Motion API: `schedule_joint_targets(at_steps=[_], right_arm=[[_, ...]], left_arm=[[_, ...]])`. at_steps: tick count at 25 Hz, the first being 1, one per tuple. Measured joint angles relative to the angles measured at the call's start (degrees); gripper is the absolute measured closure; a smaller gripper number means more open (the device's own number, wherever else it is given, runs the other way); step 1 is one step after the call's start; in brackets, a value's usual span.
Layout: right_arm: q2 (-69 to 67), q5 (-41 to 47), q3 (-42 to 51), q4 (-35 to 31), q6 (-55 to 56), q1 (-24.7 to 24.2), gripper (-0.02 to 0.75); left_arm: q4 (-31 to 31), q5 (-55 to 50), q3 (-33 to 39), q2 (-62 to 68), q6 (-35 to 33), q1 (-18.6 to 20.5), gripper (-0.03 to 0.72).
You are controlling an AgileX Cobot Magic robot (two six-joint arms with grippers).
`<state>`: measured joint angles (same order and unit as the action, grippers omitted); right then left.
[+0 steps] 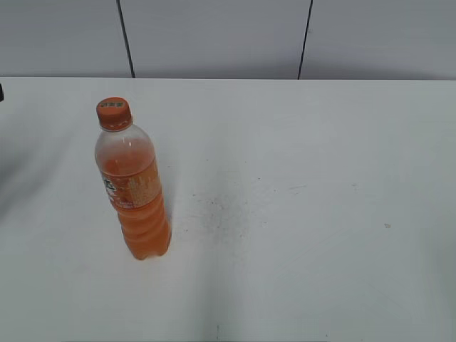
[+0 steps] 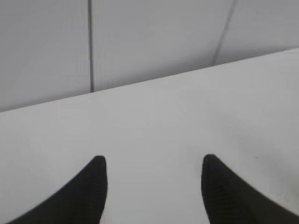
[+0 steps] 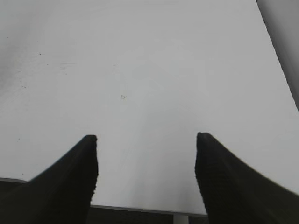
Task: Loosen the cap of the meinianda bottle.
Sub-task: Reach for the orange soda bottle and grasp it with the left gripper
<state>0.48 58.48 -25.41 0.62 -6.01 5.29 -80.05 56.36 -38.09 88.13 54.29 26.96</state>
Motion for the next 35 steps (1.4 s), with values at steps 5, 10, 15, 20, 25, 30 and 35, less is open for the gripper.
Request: schedule_joint_targets(at_steps=[5, 10, 15, 20, 25, 30, 35], right_arm=[[0.0, 0.0, 0.0, 0.0, 0.0, 0.0, 0.246], [0.0, 0.0, 0.0, 0.0, 0.0, 0.0, 0.246], [0.0, -0.1, 0.0, 0.0, 0.0, 0.0, 0.246], [0.0, -0.1, 0.0, 0.0, 0.0, 0.0, 0.246], [0.0, -0.1, 0.0, 0.0, 0.0, 0.0, 0.246], [0.0, -0.1, 0.0, 0.0, 0.0, 0.0, 0.246], [0.0, -0.1, 0.0, 0.0, 0.0, 0.0, 0.246]], left_arm=[[-16.4, 6.1, -3.1, 5.0, 3.0, 1.0, 0.345], [-24.2, 4.6, -3.2, 5.7, 3.0, -4.7, 0.342], [-24.2, 1.1, -2.7, 5.7, 3.0, -11.5, 0.204], [-24.2, -3.1, -1.5, 5.8, 2.6, -15.1, 0.129], [-24.2, -3.6, 0.5, 5.8, 0.5, -16.0, 0.122], [-24.2, -3.7, 0.8, 6.3, -2.2, -18.4, 0.119], [-24.2, -3.7, 0.9, 11.7, -2.6, -21.2, 0.120]])
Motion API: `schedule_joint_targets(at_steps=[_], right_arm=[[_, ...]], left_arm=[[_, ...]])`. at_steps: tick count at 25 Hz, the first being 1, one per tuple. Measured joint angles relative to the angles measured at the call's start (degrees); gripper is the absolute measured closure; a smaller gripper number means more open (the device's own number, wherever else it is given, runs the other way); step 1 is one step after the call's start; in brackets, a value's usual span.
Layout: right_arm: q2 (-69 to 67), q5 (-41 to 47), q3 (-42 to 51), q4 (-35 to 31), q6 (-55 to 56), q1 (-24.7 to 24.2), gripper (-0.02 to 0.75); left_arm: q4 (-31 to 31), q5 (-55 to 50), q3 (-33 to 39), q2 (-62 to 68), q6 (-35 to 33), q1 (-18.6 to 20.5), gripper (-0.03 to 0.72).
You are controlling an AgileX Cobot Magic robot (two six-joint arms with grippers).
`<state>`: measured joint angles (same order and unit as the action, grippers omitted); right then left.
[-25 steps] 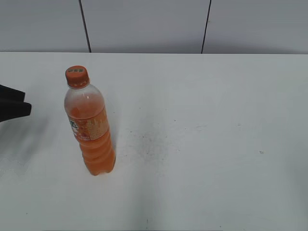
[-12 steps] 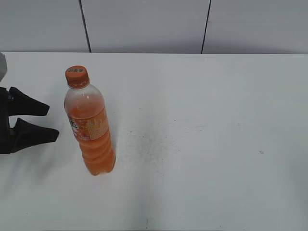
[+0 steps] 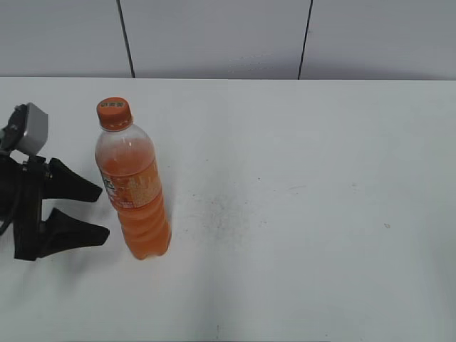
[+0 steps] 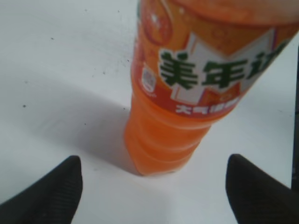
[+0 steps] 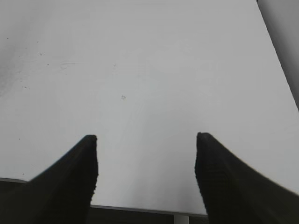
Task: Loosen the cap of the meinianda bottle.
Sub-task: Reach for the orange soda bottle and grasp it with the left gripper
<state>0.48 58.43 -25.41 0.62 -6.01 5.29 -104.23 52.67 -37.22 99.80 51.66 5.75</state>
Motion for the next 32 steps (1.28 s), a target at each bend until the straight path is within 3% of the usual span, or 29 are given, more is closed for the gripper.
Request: schedule_joint_targets(at_steps=[11, 18, 32], right_arm=[[0.0, -0.1, 0.0, 0.0, 0.0, 0.0, 0.246], [0.0, -0.1, 0.0, 0.0, 0.0, 0.0, 0.246], [0.0, -0.1, 0.0, -0.1, 0.0, 0.0, 0.246]], left_arm=[[10.9, 5.5, 0.3, 6.8, -11.8, 0.0, 0.120], [13.4, 10.5, 0.3, 11.2, -15.9, -0.2, 0.120], [19.4, 7.8, 0.3, 12.8, -19.8, -7.4, 0.120]])
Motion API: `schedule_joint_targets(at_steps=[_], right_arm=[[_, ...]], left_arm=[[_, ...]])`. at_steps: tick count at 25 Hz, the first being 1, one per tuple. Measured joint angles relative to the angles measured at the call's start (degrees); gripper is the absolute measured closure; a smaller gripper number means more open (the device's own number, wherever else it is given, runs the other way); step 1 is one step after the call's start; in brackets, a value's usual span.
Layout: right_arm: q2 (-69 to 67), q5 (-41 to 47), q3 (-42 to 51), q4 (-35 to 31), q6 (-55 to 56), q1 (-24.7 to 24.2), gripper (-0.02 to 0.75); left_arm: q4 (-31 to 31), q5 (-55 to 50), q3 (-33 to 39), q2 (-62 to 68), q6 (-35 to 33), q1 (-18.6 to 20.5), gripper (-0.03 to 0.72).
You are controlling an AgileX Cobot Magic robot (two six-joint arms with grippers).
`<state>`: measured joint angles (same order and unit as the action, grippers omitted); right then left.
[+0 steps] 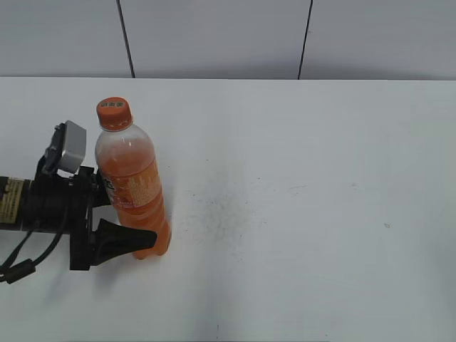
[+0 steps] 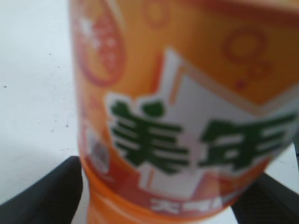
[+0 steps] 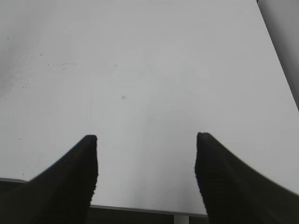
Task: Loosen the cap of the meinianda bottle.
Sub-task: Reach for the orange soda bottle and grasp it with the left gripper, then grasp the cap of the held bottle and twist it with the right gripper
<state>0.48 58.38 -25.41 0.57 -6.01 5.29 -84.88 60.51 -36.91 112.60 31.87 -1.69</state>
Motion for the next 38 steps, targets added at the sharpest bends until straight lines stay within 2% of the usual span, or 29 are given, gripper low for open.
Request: schedule_joint_targets(at_steps=[4, 11, 19, 24, 33, 38], right_arm=[[0.0, 0.0, 0.0, 0.0, 0.0, 0.0, 0.246], [0.0, 0.0, 0.0, 0.0, 0.0, 0.0, 0.246], [-0.7, 1.3, -1.0, 0.0, -0.1, 0.0, 0.255], [-11.4, 4.4, -5.2, -0.6, -0.2, 0.0, 0.284], [-35.7, 9.5, -20.3, -0.6, -0.2, 0.0, 0.288], [-47.9, 11.1, -27.0, -0.6, -1.2, 0.0, 0.289]], left_arm=[[1.1, -0.3, 0.0, 1.2, -0.1, -0.7, 0.147], [2.0, -0.3, 0.0, 1.2, -0.5, -0.7, 0.286], [2.1, -0.2, 0.0, 1.2, -0.6, -0.7, 0.286], [2.0, -0.1, 0.0, 1.2, -2.6, -0.7, 0.286], [4.5, -0.1, 0.1, 1.2, -7.6, -0.8, 0.289], [4.6, -0.2, 0.1, 1.2, -7.8, -0.8, 0.289]])
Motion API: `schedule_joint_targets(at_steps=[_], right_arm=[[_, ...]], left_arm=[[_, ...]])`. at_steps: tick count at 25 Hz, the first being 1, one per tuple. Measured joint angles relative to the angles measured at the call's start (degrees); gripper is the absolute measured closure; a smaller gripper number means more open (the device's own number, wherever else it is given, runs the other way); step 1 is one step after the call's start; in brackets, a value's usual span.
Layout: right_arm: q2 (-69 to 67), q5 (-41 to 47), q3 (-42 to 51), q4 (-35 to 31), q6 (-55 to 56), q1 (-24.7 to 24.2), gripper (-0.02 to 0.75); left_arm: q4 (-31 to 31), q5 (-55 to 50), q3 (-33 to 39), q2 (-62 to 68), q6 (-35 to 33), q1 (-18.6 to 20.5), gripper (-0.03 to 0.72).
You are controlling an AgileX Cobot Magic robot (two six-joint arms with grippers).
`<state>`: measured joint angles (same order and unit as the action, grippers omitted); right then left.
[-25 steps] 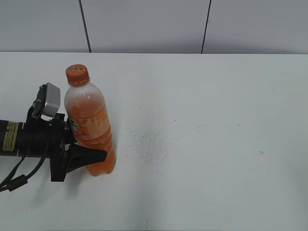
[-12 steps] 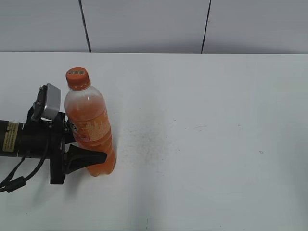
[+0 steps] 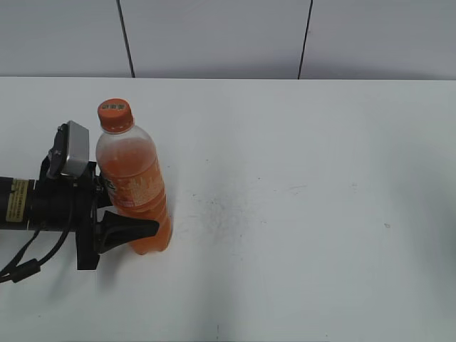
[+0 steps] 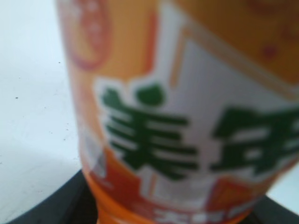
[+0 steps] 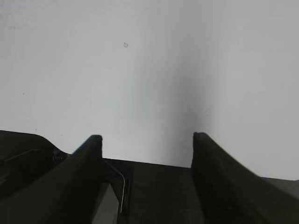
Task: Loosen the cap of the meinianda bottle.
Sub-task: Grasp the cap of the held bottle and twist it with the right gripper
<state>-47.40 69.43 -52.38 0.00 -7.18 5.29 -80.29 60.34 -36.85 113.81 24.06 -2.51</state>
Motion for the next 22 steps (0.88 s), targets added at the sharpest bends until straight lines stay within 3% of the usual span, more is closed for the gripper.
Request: schedule_joint_targets(at_steps=[4, 7, 22], right_arm=[[-10.2, 0.2, -6.4, -2.4, -1.5, 0.9, 0.289], [-16.1, 0.2, -11.8, -2.7, -1.7, 4.1, 0.289], [-48.3, 0.3, -48.4, 0.0, 3.1, 33.5, 0.289]], left_arm=[[-0.5, 0.1, 0.0, 0.0, -0.1, 0.0, 0.289], [-0.5, 0.1, 0.0, 0.0, 0.5, 0.0, 0.289], [-0.5, 0.0, 0.0, 0.0, 2.1, 0.0, 0.289]])
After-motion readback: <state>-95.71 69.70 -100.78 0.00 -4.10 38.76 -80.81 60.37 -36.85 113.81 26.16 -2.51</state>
